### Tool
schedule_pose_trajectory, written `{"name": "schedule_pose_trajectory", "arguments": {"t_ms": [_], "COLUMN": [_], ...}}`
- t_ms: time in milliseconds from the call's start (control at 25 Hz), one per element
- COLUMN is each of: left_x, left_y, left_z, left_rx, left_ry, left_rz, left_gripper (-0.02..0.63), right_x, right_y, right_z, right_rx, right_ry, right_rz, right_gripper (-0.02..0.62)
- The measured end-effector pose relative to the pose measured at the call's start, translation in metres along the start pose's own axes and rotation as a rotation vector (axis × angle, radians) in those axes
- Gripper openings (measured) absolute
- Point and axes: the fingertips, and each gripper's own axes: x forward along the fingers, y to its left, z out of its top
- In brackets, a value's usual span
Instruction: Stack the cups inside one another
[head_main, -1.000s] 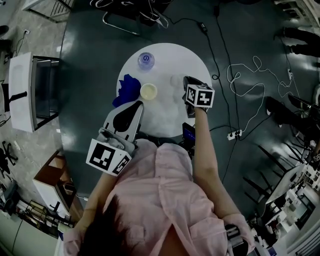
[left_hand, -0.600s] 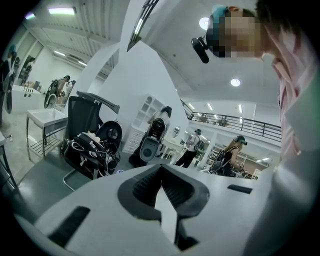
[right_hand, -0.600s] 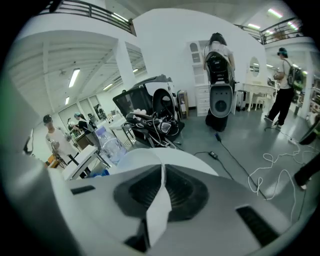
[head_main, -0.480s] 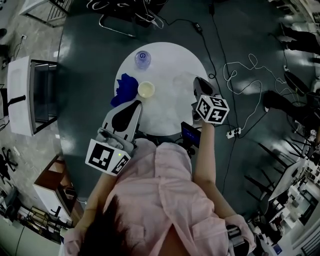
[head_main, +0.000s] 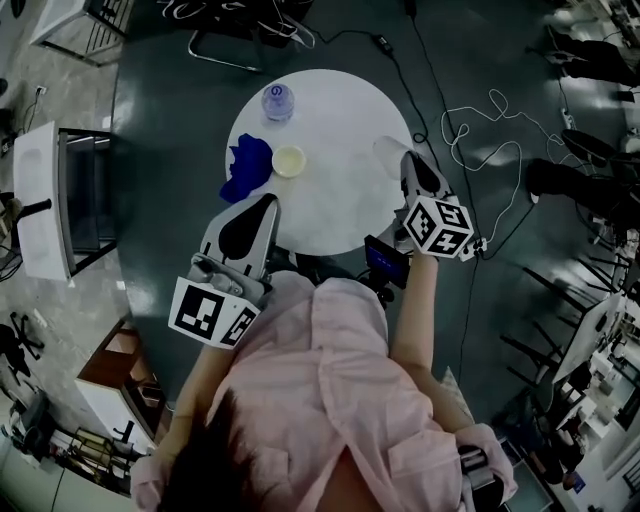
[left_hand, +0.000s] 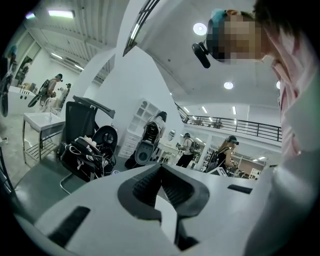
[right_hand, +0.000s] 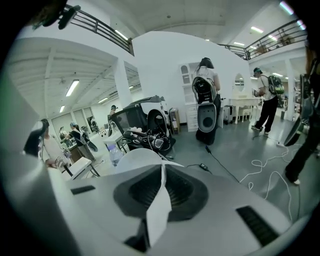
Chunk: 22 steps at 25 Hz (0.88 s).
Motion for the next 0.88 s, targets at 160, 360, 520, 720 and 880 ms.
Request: {"name": "schedule_pose_trajectory", "arguments": {"t_ms": [160,360,520,720,880], "left_x": [-0.010,-0.020,-0.023,-0.028,-0.033], "left_y": [-0.010,-0.020,-0.027,-0.032,-0.027], "left_z": [-0.001,-0.001,0.001,0.003,0.007], "left_rx": [0.001,-0.013,-0.001,0.021,0.030], "left_ry": [-0.009,-0.034,-0.047,-0.053,-0.066], "left_rz": [-0.016,-0.037,-0.058,-0.087,-0.085], "left_gripper": [0.015,0.014,0.014,0.014,0.015], "right_x": [-0.020,-0.042,-0.055,-0.070,-0.075], "right_y": [-0.008,-0.013,-0.013,-0.013,-0.012], "right_z": [-0.005,-0.008,-0.001,0.014,0.027], "right_rx": [0.018,0.022,0.039,0.083,0.080], "right_ry": [-0.020,-0.047,-0.091,-0.162,-0.197], "right_rz": [-0.033,-0.072,-0.081,-0.078,-0.086], "right_gripper": [0.040,0.040,0.040,0.040,0.040]}}
